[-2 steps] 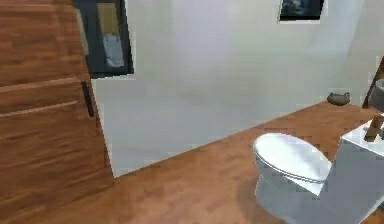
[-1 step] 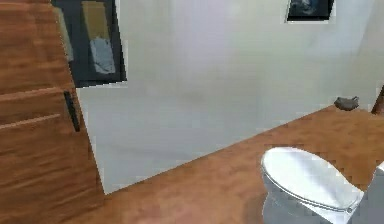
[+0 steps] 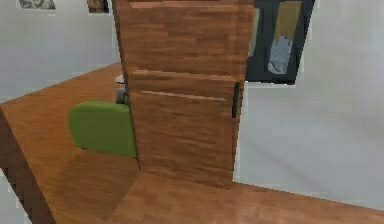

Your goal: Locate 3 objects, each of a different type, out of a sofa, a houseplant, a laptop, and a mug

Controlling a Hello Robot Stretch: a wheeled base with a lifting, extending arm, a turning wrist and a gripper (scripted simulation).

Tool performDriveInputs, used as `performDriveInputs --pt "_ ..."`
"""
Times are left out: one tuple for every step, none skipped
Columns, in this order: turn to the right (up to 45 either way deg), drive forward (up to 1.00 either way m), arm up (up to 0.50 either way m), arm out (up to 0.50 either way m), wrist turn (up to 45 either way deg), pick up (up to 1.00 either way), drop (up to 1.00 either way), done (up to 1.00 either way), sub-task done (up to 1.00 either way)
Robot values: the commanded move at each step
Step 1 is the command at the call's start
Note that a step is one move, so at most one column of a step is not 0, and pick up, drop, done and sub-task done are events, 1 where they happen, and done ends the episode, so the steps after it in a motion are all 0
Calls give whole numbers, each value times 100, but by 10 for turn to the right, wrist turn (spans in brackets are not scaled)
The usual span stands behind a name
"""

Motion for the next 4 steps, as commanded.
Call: performDriveInputs --pt "-180 0 0 0 0 0 0 0 0" --pt "0 100 0 0 0 0 0 0 0" --pt "-30 0 0 0 0 0 0 0 0" --pt "0 25 0 0 0 0 0 0 0"
